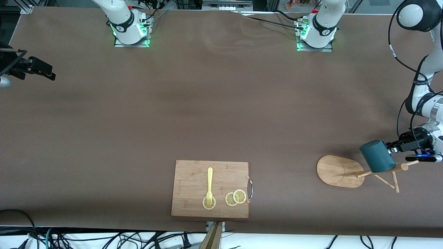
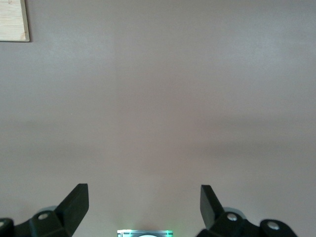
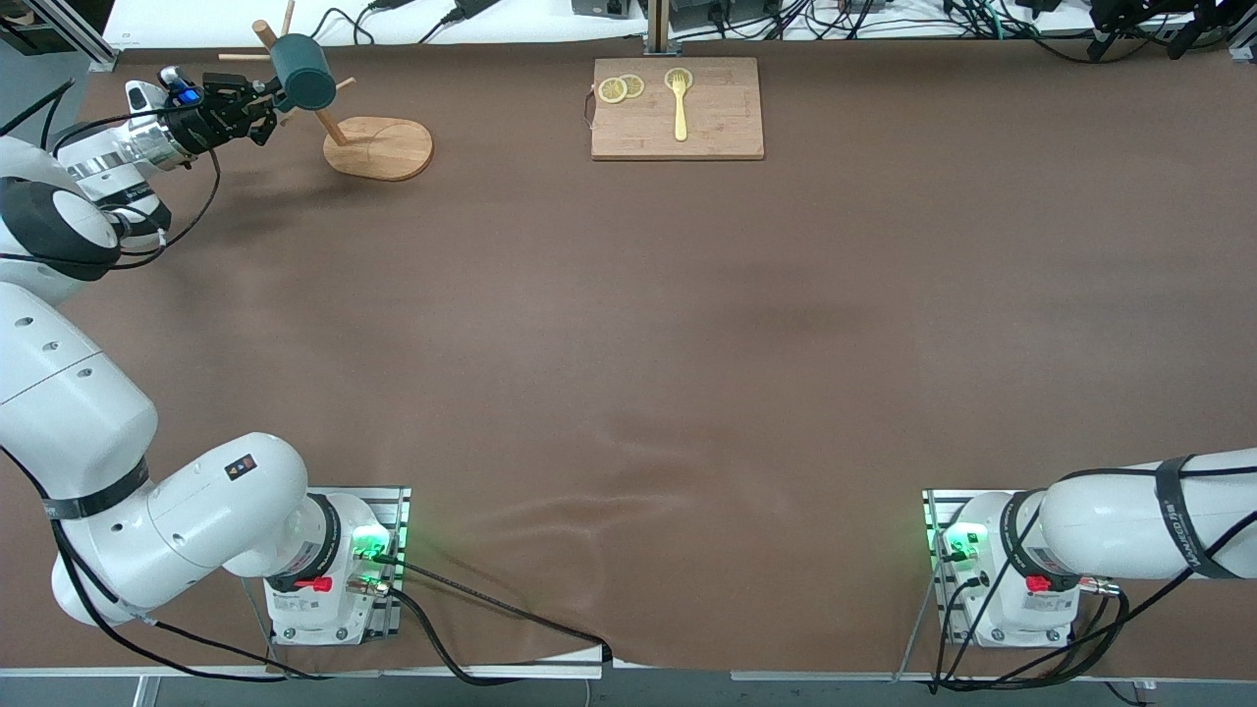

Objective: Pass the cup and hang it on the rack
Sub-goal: 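Hook the mug handle onto a rack peg with the left gripper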

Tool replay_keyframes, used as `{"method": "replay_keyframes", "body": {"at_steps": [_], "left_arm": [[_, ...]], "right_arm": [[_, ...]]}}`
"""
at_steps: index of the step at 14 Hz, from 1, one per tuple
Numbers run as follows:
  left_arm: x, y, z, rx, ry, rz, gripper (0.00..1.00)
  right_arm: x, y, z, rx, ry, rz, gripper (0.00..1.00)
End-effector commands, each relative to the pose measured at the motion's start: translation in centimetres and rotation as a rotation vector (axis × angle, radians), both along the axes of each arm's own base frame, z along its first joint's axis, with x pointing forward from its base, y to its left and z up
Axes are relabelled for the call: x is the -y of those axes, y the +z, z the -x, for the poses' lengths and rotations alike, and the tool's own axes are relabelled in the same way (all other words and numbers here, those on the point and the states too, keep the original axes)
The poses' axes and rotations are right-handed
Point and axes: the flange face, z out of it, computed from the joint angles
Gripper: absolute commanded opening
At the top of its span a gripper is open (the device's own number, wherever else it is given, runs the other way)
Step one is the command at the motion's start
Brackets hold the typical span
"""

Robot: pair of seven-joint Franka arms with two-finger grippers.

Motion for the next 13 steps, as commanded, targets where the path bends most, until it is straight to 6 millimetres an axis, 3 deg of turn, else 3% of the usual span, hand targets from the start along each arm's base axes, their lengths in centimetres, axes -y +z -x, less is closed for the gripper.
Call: {"method": "replay_keyframes", "body": {"at_steps": [1,2,9,13], "left_arm": [[-0.9,-0.13,-0.52,0.0,0.016,0.006,0.49],[-1.0,-0.02,-0.49,0.021,0.019,-0.002,0.99],[-0.91,-0.7,-0.36,0.018,0.021,0.001,1.0],[-1.59,-0.14,0.33,0.028,-0.012,-0.033,1.0]], "right_arm": [[0.09,0.47,0.17,-0.003,0.006,-0.014,1.0],[0.07,0.47,0.17,-0.003,0.006,-0.016,1.0],[0.07,0.47,0.17,-0.003,0.006,-0.016,1.0],[0.01,0.5,0.13,0.0,0.006,-0.014,1.0]]}}
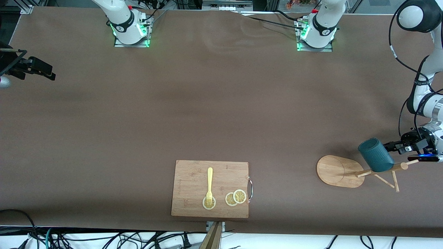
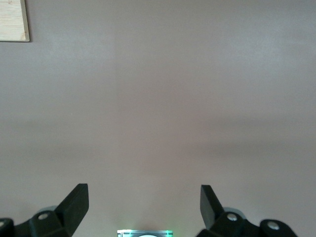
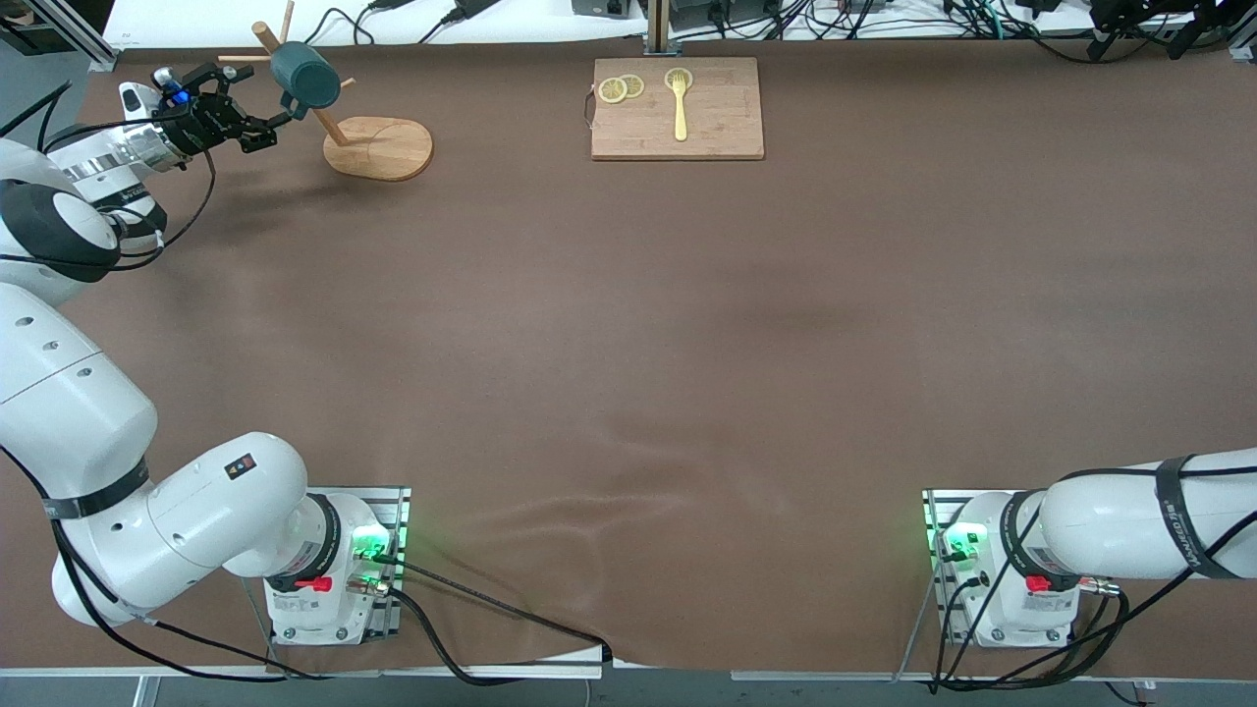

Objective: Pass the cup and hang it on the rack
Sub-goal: 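Hook the mug handle onto a rack peg with the left gripper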

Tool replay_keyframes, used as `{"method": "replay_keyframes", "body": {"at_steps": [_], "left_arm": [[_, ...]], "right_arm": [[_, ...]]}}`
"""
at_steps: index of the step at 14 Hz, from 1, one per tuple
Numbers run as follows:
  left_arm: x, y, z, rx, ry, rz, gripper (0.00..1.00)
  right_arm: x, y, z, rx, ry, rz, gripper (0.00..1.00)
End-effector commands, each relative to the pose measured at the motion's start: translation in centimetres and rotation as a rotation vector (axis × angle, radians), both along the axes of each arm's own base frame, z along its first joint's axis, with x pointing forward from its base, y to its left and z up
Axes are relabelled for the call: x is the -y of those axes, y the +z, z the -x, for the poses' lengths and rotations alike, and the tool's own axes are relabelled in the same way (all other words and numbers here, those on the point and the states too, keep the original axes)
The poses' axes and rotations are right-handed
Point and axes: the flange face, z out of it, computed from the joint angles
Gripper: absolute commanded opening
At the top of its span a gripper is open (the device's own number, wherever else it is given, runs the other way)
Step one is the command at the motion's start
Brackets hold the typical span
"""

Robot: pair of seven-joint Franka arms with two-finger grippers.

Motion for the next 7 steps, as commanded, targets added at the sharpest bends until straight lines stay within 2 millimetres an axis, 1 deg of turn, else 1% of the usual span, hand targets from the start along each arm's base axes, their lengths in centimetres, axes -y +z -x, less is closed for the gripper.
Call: {"method": "replay_keyframes", "body": {"at_steps": [1,2,3,4,5,7], "left_arm": [[-0.7,0.2,0.2,0.032,-0.026,-0.031,1.0],[-1.3,1.2,0.0,0.056,-0.035,-0.044,1.0],[-2.0,1.7,0.0,0.065,-0.055,-0.071,1.0],[-2.2,1.9,0.1,0.065,-0.069,-0.086,1.0],[-3.0,2.0,0.6,0.067,-0.063,-0.084,1.0],[-3.4,2.5,1.1,0.071,-0.094,-0.095,1.0]], "right_arm": [[0.0,0.5,0.1,-0.001,0.008,-0.016,1.0],[0.0,0.5,0.1,-0.001,0.006,-0.015,1.0],[0.0,0.5,0.1,0.0,0.006,-0.014,1.0],[0.0,0.5,0.1,0.0,0.006,-0.015,1.0],[0.0,0.5,0.1,0.0,0.006,-0.014,1.0],[0.0,0.5,0.1,0.002,0.006,-0.015,1.0]]}}
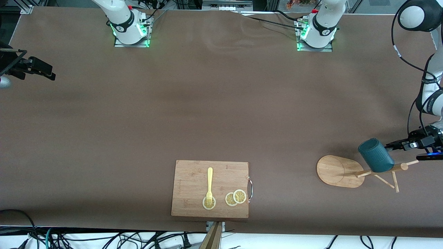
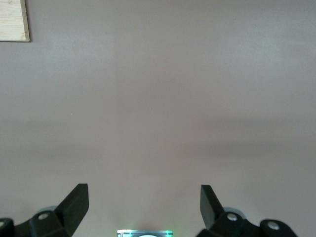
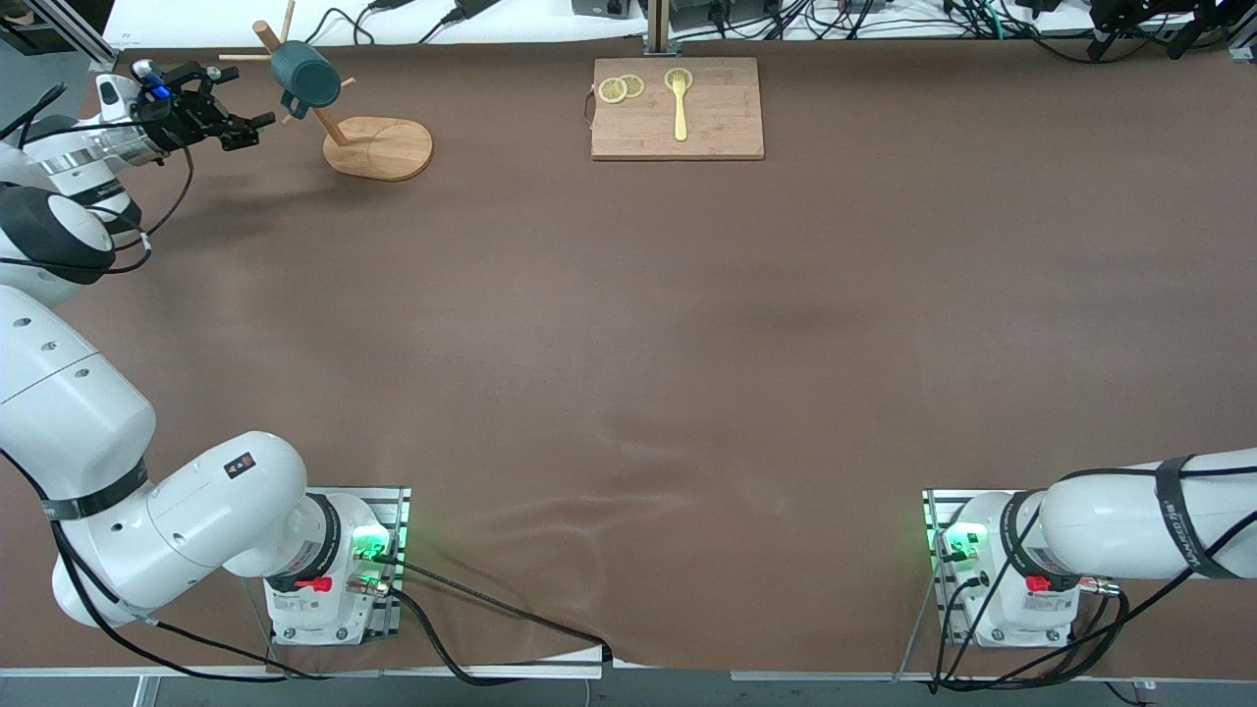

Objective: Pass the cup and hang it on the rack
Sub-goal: 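Hook the mug handle onto a rack peg with the left gripper, then open the left gripper and withdraw it from the hung mug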

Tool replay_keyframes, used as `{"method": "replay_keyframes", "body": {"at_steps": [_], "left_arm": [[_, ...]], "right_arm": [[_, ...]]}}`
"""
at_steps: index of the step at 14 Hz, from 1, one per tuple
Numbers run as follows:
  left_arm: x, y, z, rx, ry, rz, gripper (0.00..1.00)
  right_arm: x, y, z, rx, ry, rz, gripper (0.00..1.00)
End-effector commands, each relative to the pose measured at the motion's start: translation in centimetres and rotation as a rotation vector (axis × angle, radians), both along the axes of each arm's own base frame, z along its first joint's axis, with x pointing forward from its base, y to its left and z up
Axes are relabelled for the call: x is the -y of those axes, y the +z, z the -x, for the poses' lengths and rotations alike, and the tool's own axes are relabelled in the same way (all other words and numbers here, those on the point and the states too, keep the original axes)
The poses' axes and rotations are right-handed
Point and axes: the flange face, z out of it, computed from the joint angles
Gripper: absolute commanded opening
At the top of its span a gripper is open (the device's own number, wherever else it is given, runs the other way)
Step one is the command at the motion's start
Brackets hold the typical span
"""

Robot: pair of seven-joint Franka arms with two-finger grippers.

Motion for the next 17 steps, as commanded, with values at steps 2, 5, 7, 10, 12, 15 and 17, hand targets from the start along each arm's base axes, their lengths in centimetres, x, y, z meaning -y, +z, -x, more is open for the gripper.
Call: {"method": "replay_keyframes", "body": {"at_steps": [2,5,7,10,12,15,17], "left_arm": [[-1.5,2.2,0.4,0.037,-0.103,-0.095,1.0],[-3.3,3.6,1.7,0.05,-0.182,-0.168,1.0],[-4.3,5.5,2.1,0.12,-0.251,-0.301,1.0],[-5.1,8.1,3.6,0.126,-0.328,-0.358,1.0],[-6.3,11.2,5.2,0.104,-0.38,-0.436,1.0],[-6.7,16.9,7.4,0.081,-0.462,-0.53,1.0],[-6.4,21.5,9.0,0.069,-0.502,-0.604,1.0]], "right_arm": [[0.0,0.5,0.1,0.0,0.004,-0.015,1.0],[-0.1,0.5,0.1,0.0,0.003,-0.013,1.0],[-0.1,0.5,0.1,0.0,0.003,-0.013,1.0],[-0.1,0.5,0.1,-0.001,0.003,-0.013,1.0],[-0.2,0.5,0.1,-0.001,0.003,-0.015,1.0],[-0.1,0.5,0.1,-0.001,0.003,-0.013,1.0],[-0.1,0.5,0.2,-0.003,0.003,-0.013,1.0]]}}
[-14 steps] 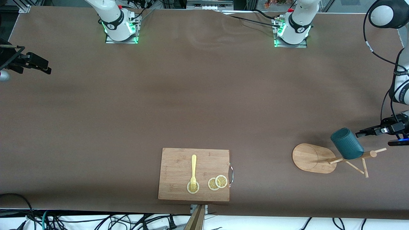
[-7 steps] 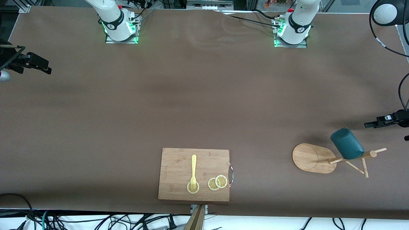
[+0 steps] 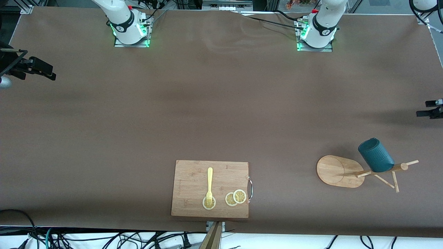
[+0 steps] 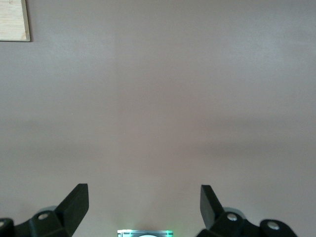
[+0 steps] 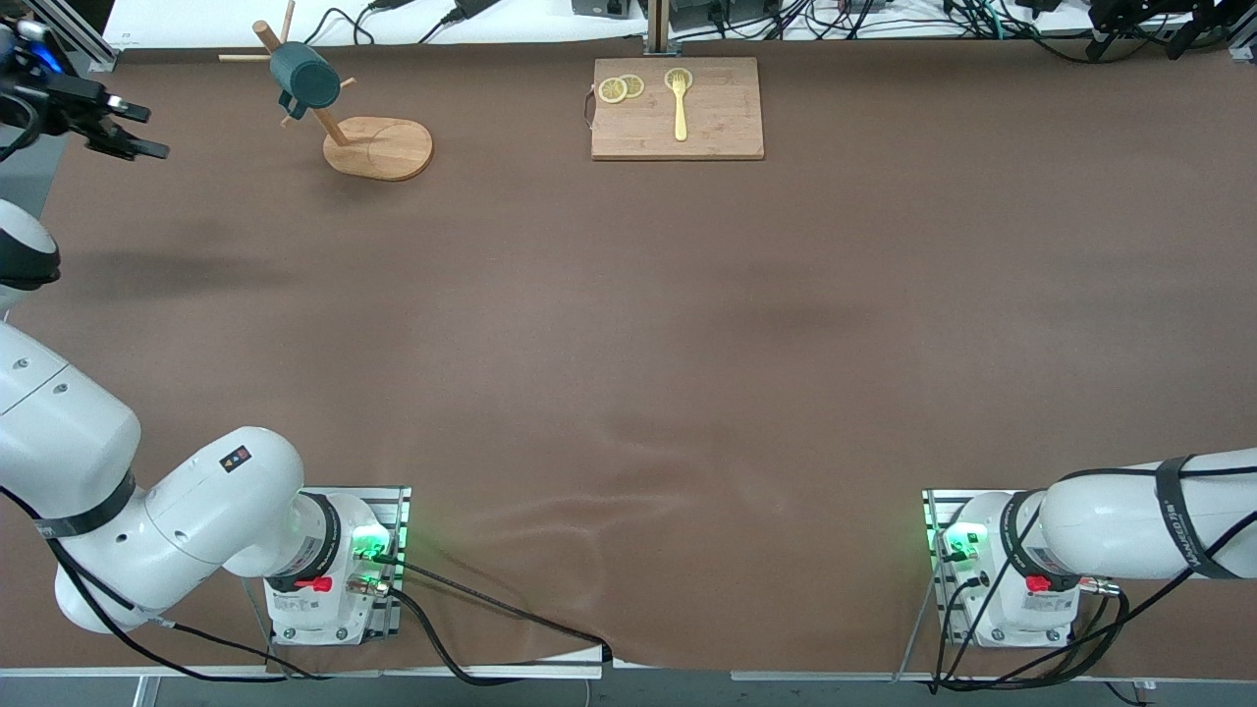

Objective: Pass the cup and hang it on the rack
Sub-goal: 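Open the left gripper and withdraw it from the hung mug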

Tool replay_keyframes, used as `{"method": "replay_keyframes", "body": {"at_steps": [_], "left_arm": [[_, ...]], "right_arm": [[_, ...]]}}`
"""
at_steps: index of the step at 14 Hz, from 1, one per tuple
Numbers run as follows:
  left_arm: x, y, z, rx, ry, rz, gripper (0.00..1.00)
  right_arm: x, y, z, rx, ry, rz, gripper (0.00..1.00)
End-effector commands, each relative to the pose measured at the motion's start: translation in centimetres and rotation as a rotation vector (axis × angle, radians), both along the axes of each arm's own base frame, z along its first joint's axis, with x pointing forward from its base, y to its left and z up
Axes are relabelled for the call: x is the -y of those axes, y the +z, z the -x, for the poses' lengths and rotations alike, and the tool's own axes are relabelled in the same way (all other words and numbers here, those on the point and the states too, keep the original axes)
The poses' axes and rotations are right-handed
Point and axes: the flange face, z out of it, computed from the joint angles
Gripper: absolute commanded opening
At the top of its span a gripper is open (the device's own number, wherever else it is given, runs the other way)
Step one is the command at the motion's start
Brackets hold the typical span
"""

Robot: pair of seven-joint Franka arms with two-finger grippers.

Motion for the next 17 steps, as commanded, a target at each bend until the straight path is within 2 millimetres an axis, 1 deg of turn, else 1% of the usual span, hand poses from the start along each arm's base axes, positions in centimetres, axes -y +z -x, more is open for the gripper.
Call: {"method": "replay_keyframes", "body": {"at_steps": [1,2,3,4,5,7,10,12,14,15,17], "left_arm": [[1.0,6.6,2.5,-0.009,-0.068,-0.108,1.0],[1.6,8.9,3.1,-0.012,-0.089,-0.148,1.0],[2.2,10.7,3.7,-0.024,-0.113,-0.199,1.0],[2.8,12.0,4.3,-0.039,-0.133,-0.232,1.0],[3.8,13.1,4.7,-0.04,-0.145,-0.244,1.0],[4.6,15.2,5.9,-0.057,-0.155,-0.287,1.0],[6.9,18.3,6.3,-0.088,-0.178,-0.384,1.0],[9.2,19.9,5.9,-0.105,-0.211,-0.462,1.0],[12.0,21.5,5.2,-0.126,-0.205,-0.523,1.0],[14.9,22.7,5.5,-0.148,-0.221,-0.574,1.0],[18.4,23.4,4.5,-0.182,-0.225,-0.621,1.0]], "right_arm": [[-0.1,0.5,0.2,-0.003,0.002,-0.013,1.0],[-0.1,0.5,0.1,-0.001,0.002,-0.013,1.0],[0.0,0.5,0.2,-0.001,0.001,-0.013,1.0],[0.0,0.5,0.2,-0.001,0.001,-0.013,1.0],[0.0,0.5,0.1,0.001,0.001,-0.014,1.0],[0.0,0.5,0.2,-0.001,0.001,-0.013,1.0],[0.0,0.5,0.1,0.001,0.001,-0.013,1.0],[0.0,0.5,0.1,0.001,0.002,-0.014,1.0],[0.0,0.5,0.1,0.001,0.001,-0.013,1.0],[0.0,0.5,0.1,0.001,0.001,-0.013,1.0],[0.0,0.5,0.1,0.001,0.001,-0.013,1.0]]}}
